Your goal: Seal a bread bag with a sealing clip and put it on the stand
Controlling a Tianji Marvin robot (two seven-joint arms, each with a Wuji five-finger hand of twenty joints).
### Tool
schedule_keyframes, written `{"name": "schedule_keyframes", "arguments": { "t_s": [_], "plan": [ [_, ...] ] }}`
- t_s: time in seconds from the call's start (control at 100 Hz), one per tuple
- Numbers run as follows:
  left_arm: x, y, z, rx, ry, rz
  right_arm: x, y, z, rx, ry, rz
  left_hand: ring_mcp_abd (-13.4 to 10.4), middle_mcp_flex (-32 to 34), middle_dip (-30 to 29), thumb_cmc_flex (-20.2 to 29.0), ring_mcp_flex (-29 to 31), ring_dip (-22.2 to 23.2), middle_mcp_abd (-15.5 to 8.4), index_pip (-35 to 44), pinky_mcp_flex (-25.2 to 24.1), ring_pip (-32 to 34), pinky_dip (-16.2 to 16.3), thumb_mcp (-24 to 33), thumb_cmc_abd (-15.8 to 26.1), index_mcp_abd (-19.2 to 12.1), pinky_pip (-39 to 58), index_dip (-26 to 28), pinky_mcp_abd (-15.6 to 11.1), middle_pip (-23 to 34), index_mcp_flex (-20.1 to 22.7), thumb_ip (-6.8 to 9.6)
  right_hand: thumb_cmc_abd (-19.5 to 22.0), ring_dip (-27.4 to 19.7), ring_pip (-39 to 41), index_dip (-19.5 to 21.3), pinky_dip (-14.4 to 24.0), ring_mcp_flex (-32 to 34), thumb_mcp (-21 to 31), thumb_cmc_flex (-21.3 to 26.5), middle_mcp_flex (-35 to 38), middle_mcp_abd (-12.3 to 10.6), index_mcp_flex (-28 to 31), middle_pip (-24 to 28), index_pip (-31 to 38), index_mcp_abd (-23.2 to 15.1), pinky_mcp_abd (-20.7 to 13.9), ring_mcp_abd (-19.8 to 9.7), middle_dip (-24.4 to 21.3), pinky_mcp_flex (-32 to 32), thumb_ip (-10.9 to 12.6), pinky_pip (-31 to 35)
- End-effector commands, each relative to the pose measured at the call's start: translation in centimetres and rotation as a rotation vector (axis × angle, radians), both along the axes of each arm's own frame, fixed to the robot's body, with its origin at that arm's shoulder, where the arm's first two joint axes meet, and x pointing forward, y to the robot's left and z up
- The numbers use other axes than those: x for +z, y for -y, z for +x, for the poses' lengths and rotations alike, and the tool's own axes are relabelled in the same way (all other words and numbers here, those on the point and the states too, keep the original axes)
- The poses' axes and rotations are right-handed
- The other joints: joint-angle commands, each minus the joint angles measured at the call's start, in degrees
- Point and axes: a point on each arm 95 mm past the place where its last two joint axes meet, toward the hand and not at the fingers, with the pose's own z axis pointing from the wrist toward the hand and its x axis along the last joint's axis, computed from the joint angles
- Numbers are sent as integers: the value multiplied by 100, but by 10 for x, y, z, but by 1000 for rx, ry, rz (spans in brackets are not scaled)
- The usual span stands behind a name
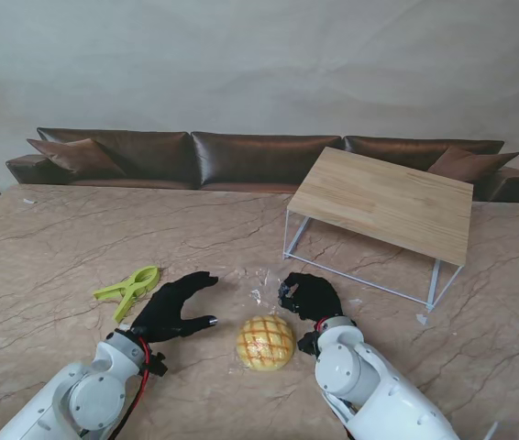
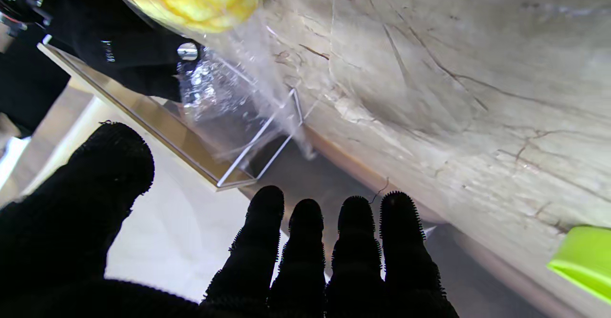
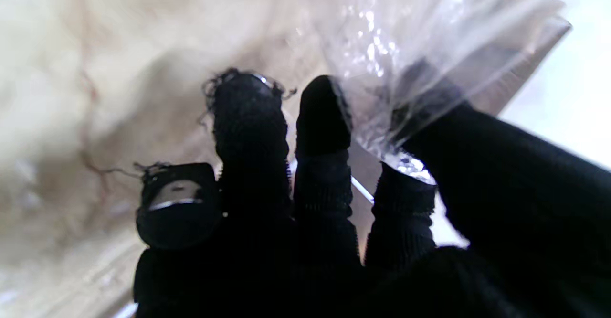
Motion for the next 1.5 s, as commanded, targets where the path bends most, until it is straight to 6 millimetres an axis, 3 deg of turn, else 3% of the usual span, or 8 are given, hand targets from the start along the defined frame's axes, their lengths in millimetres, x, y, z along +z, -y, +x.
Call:
{"name": "schedule_keyframes", "arguments": {
  "t_s": [0.0,0.32,0.56,0.96,1.09,1.29,1.36,1.49],
  "plan": [
    [5,6,2,7,-3,-23,2,-3,-4,2,33,16,104,-5,-23,-226,111,-86,183,-289,25,74,61,-92,53,208,84,-105,38,-46,-79,161,-23,44,73,-17,-28,254,210,214,306,-83,152,-140,130,-486,-92,-6,-36,104,56,305],
    [9,31,21,45,-104,-179,21,-3,-14,21,261,140,399,-155,150,-436,235,-22,652,-379,59,314,167,280,-516,855,277,-163,244,246,-413,-86,-191,30,53,-99,-69,384,287,225,498,-132,282,-230,118,-610,-174,-47,-57,295,12,387],
    [7,51,29,35,-131,-221,31,-11,-24,38,341,176,307,1,233,-508,428,142,468,141,87,390,293,317,-610,677,534,117,200,394,-596,-177,-222,36,54,-120,-61,407,313,194,531,-151,304,-256,132,-601,-168,-64,-35,384,-12,448],
    [2,76,28,5,-110,-379,27,-7,-33,25,333,213,235,2276,965,526,2485,1519,-672,3329,1031,1725,1298,1169,-57,-1437,2194,1875,393,1338,86,75,-198,-77,-113,-198,-198,525,320,90,604,-100,273,-276,137,-360,-131,-85,-67,510,-50,348],
    [1,83,31,11,-119,-431,25,-3,-36,26,310,222,465,3649,1697,2407,3267,1820,-707,4376,1454,2409,1483,193,193,-2393,3053,1751,735,1178,559,-591,-169,-355,-497,-244,-517,523,306,45,626,-122,272,-370,133,-257,-169,-103,-249,340,-55,-67],
    [2,91,34,12,-104,-480,26,8,-40,31,262,249,701,4360,2437,3391,3941,2094,-788,4793,2047,3280,1735,-764,862,-2889,3936,2134,1110,1829,1272,-534,-306,-620,-1359,-442,-876,-397,-108,-524,-336,-114,-426,-624,-300,133,-106,-71,-301,-1004,-275,-1154],
    [4,91,35,-1,-106,-479,29,12,-40,38,261,239,683,4378,2677,3391,3953,2150,-854,4749,2061,3364,1741,-740,916,-2935,3984,2270,1098,1949,1293,-514,-205,-1003,-2186,278,-876,-1113,-1,-1066,-1150,-129,-808,-988,-1631,695,-144,-209,-520,-1817,676,-1890],
    [9,91,38,-39,-112,-454,38,16,-39,60,269,229,654,4456,2964,3396,4055,2242,-1023,4677,2176,3505,1764,-786,884,-2938,4093,2335,1069,2124,1308,-468,-529,-1480,-2844,89,-970,-1442,22,-1186,-1756,-158,-1636,-1342,-2176,932,-189,-300,-775,-2149,698,-2279]
  ]
}}
